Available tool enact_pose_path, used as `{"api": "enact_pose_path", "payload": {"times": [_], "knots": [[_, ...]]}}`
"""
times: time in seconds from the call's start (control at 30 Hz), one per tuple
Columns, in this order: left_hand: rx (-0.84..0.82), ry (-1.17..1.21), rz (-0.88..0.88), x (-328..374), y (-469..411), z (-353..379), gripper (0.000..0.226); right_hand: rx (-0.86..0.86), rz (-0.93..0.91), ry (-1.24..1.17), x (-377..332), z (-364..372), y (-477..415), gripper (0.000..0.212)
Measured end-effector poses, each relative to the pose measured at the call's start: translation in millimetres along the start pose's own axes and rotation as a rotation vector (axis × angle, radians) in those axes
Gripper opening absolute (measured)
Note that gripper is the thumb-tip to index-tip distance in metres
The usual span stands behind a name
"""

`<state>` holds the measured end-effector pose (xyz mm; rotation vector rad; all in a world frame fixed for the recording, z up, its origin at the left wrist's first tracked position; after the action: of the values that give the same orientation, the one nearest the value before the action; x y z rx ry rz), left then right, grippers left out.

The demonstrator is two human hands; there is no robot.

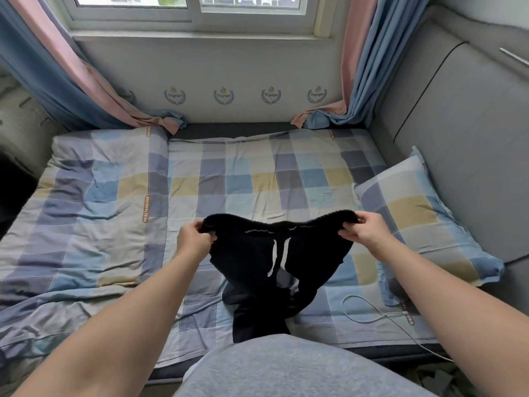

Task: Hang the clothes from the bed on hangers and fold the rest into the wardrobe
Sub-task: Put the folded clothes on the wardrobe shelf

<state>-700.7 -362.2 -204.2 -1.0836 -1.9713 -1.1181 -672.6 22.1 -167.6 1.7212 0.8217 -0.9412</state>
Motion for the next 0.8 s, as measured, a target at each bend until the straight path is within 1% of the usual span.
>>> {"api": "enact_pose_path", "payload": {"times": [0.07, 0.1, 0.17, 0.2, 0.27, 0.3, 0.47, 0.57, 0.7, 0.8], "knots": [[0.092, -0.126, 0.149, 23.1, -5.7, -2.8, 0.015, 0.090, -0.142, 0.228, -22.8, 1.1, -3.6, 0.012], [0.130, -0.149, 0.218, 37.1, -9.7, -5.2, 0.014, 0.141, -0.229, 0.356, -37.8, -0.4, -5.8, 0.011], [0.228, -0.203, 0.340, 70.5, -18.5, -13.2, 0.019, 0.238, -0.385, 0.551, -71.2, -6.3, -8.2, 0.012], [0.292, -0.247, 0.397, 88.8, -21.8, -19.3, 0.023, 0.277, -0.443, 0.593, -88.6, -9.8, -10.0, 0.014], [0.389, -0.290, 0.492, 128.1, -26.7, -33.6, 0.026, 0.323, -0.551, 0.610, -126.0, -16.2, -14.9, 0.017], [0.411, -0.267, 0.531, 148.6, -28.0, -41.5, 0.026, 0.336, -0.607, 0.595, -146.1, -18.5, -16.4, 0.017], [0.428, -0.018, 0.689, 251.6, -28.0, -83.1, 0.023, 0.372, -0.837, 0.474, -253.6, -32.9, -5.0, 0.014], [0.472, 0.065, 0.767, 307.2, -18.7, -111.6, 0.018, 0.400, -0.937, 0.453, -316.4, -46.4, 11.2, 0.014], [0.548, 0.106, 0.895, 374.1, -0.1, -150.8, 0.014, 0.463, -1.067, 0.460, -388.4, -62.5, 42.6, 0.016], [0.585, 0.148, 0.929, 414.0, 17.4, -174.1, 0.012, 0.516, -1.113, 0.451, -429.5, -70.5, 65.2, 0.022]]}}
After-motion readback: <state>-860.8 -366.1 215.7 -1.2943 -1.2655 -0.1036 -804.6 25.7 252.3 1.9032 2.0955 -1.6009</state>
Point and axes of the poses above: each hand's wrist, its own y-axis away from the middle knuckle, its own z-axis out of the palm, x = y × z, the point moved 1 cm from there along -y, towards the middle knuckle, and after that the axes turned 1 degree about -z, right-handed, at the moved point
